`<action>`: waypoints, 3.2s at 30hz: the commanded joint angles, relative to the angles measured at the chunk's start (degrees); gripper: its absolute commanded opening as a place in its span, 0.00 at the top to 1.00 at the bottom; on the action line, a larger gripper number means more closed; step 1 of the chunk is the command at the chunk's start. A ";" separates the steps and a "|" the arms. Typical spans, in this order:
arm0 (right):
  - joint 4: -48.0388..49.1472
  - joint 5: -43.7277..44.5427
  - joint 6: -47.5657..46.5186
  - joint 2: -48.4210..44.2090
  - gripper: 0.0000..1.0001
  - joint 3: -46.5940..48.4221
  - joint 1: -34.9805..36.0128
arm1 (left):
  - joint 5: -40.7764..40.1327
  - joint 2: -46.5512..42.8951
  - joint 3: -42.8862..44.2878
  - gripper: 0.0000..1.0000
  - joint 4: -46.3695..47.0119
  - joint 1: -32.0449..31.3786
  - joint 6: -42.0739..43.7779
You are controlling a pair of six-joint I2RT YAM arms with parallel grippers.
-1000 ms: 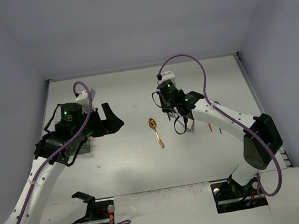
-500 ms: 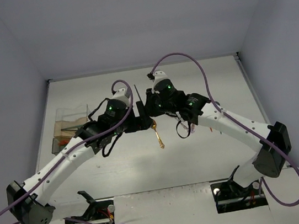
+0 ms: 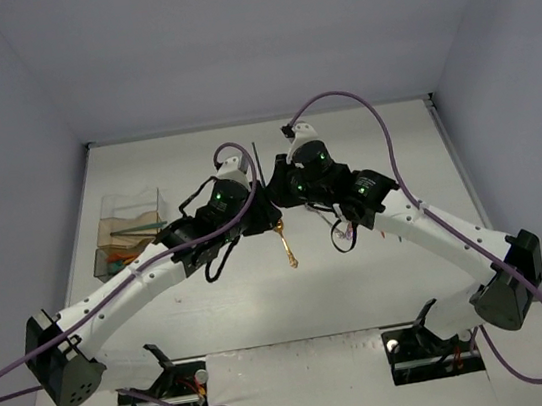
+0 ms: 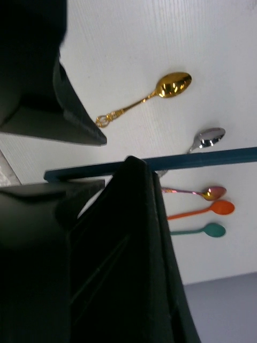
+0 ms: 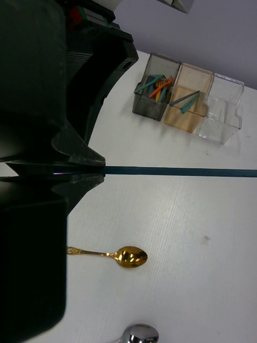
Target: Sort the eating utensils into containers
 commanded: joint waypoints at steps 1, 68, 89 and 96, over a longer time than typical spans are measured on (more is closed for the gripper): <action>3.40 0.59 2.17 -2.80 1.00 -1.09 0.79 | -3.21 -1.40 -0.15 0.90 8.42 -0.75 -3.68; -8.99 15.07 -19.18 -18.56 0.00 -8.79 -14.81 | 20.85 14.52 4.02 0.85 -19.26 58.92 -31.80; -9.08 14.43 -19.32 -18.76 0.00 -8.95 -14.51 | 12.08 2.64 11.81 0.35 -24.92 52.45 -19.27; -9.13 14.41 -19.22 -20.32 0.00 -10.22 -14.60 | -7.09 3.44 16.06 0.31 -27.43 24.34 -8.85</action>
